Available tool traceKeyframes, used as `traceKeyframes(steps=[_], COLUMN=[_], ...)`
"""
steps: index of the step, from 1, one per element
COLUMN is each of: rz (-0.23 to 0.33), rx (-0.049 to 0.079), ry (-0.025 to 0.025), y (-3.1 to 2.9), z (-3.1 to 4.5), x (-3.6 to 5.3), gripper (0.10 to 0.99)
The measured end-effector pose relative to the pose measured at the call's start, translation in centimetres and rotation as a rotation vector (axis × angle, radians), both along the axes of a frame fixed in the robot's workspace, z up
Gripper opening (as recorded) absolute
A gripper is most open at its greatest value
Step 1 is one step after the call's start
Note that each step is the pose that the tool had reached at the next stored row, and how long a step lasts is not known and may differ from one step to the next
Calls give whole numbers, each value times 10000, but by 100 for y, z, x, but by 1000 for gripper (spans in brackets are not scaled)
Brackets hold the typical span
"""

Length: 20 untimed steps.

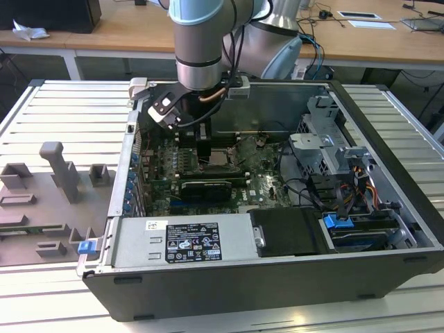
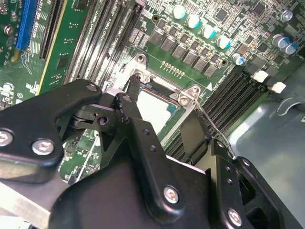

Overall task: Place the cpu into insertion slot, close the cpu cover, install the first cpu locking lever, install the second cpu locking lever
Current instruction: 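Place the cpu into insertion slot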

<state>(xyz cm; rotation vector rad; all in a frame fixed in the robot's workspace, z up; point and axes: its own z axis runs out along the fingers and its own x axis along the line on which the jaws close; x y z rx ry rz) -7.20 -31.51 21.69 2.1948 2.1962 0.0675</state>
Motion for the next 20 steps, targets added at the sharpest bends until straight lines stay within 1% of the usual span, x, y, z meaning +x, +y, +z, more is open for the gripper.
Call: traceKeyframes(steps=[1,2,4,6,11,14,20], rz=[-2,-1,1,-1,1,0,-1], rx=[-3,0,0,0,0,0,0], ry=[20,21,21,20,22,22,33], y=[-1,0,0,0,0,0,0], z=[16,32,36,36,37,36,36], x=[-1,-4,-73,-99,-103,-90,-1], gripper=[616,616,616,616,616,616,616])
